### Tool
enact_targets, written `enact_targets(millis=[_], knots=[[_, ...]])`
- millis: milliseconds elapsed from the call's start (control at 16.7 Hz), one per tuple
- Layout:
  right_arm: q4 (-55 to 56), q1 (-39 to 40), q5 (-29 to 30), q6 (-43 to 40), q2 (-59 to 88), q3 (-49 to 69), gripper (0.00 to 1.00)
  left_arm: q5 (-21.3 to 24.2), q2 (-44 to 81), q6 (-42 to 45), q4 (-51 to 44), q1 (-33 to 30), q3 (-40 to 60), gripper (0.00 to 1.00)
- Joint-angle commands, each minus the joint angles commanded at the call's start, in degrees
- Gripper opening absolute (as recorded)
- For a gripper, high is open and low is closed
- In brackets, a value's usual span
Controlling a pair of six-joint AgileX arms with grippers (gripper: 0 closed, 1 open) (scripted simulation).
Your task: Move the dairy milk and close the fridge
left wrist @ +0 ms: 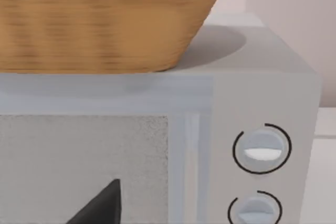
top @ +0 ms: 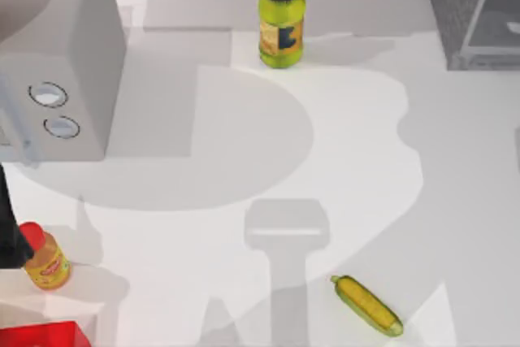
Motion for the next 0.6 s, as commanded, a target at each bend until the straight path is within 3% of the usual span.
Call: enact_targets(millis=[180, 600], knots=[[0.0, 0.0, 0.0, 0.0, 0.0, 0.0, 0.98, 0.0, 0.0, 0.0, 0.0, 0.0, 0.0, 1.00], [0.0, 0.0, 0.0, 0.0, 0.0, 0.0, 1.00, 0.0, 0.0, 0.0, 0.0, 0.0, 0.0, 1.00]])
